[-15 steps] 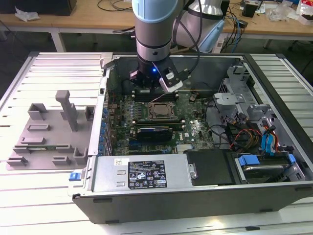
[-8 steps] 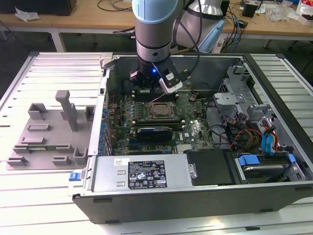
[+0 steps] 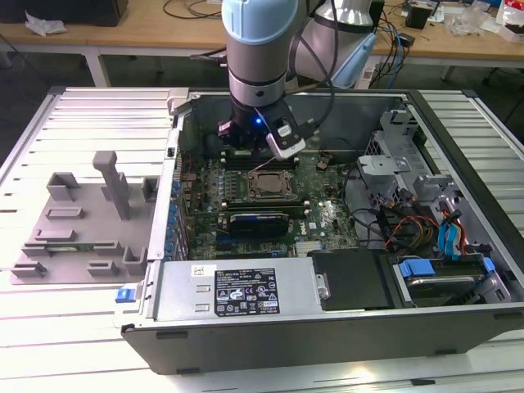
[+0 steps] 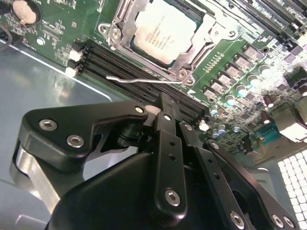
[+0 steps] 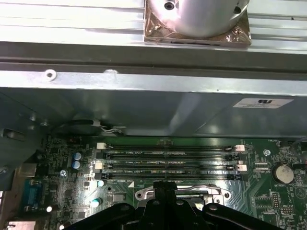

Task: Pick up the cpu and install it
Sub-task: 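Install the first cpu locking lever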

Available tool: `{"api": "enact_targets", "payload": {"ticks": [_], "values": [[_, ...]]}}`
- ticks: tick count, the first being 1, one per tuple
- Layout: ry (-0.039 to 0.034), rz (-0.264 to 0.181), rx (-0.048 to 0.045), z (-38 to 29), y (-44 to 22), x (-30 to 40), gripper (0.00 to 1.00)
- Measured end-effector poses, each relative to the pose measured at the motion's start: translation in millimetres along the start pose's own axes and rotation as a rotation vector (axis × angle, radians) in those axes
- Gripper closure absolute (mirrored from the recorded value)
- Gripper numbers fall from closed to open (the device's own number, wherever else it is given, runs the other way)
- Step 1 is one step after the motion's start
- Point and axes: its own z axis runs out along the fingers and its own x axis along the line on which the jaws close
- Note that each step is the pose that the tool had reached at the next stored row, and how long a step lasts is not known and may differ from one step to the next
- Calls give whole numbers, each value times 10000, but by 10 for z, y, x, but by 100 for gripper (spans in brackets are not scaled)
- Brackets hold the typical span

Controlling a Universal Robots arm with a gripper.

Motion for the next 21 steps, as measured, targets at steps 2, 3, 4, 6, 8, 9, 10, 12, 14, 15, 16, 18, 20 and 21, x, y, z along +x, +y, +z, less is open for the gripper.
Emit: {"api": "enact_targets", "payload": {"ticks": [2, 3, 4, 6, 8, 9, 10, 12, 14, 15, 16, 18, 20, 21], "values": [[-33, 120, 6, 15, -4, -14, 89], [-56, 194, 10, 22, -6, -21, 89], [-74, 259, 15, 26, -7, -27, 89], [-116, 404, 35, 43, -2, -49, 89], [-110, 458, 244, 69, 23, -81, 89], [-101, 468, 312, 81, 35, -92, 89], [-103, 481, 321, 92, 45, -101, 89], [-106, 502, 330, 107, 70, -111, 89], [-104, 523, 379, 127, 89, -126, 89], [-102, 544, 408, 132, 87, -131, 89], [-98, 585, 439, 145, 86, -144, 89], [-96, 696, 484, 176, 96, -167, 89], [-114, 827, 517, 191, 110, -170, 89], [-115, 833, 525, 190, 111, -170, 89]]}}
